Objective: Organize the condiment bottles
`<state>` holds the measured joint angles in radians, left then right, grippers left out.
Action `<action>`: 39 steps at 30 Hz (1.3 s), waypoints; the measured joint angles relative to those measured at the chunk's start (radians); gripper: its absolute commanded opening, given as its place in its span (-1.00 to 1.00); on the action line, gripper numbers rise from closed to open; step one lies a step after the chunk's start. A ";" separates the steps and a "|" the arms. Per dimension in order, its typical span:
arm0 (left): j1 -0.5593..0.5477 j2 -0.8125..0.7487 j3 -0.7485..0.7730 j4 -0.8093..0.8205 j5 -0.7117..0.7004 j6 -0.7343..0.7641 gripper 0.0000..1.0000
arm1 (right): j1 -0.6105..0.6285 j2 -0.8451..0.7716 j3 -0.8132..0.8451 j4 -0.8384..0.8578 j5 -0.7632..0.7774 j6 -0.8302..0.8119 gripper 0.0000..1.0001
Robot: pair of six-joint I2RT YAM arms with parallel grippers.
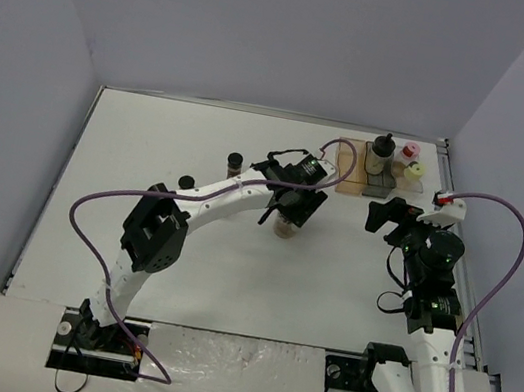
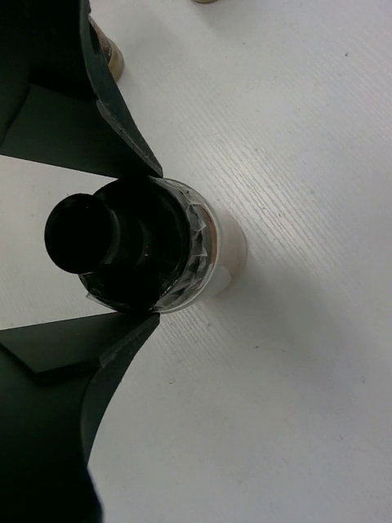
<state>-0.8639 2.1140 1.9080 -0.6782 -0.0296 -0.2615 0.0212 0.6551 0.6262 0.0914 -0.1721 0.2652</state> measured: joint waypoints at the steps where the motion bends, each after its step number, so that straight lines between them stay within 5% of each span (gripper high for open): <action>1: 0.000 -0.002 -0.006 0.011 0.000 0.000 0.63 | 0.000 0.000 0.000 0.000 0.000 0.000 1.00; 5: 0.001 -0.008 -0.023 0.037 -0.002 0.008 0.94 | 0.000 0.000 0.000 0.000 -0.001 0.000 1.00; 11: 0.003 -0.061 -0.025 0.042 -0.014 0.016 0.94 | 0.000 0.014 0.000 0.001 -0.025 -0.002 1.00; 18: 0.050 -0.328 -0.106 0.088 -0.055 0.007 0.94 | 0.056 0.091 0.010 0.019 -0.064 -0.006 1.00; 32: 0.559 -1.004 -0.602 0.164 -0.179 -0.030 0.94 | 0.422 0.503 0.062 0.211 0.008 -0.120 1.00; 39: 0.617 -1.172 -0.817 0.160 -0.284 -0.031 0.94 | 0.529 0.699 0.121 0.263 0.094 -0.169 0.98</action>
<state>-0.2466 0.9425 1.0907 -0.5184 -0.3131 -0.2924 0.5499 1.3541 0.7473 0.3540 -0.0783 0.0961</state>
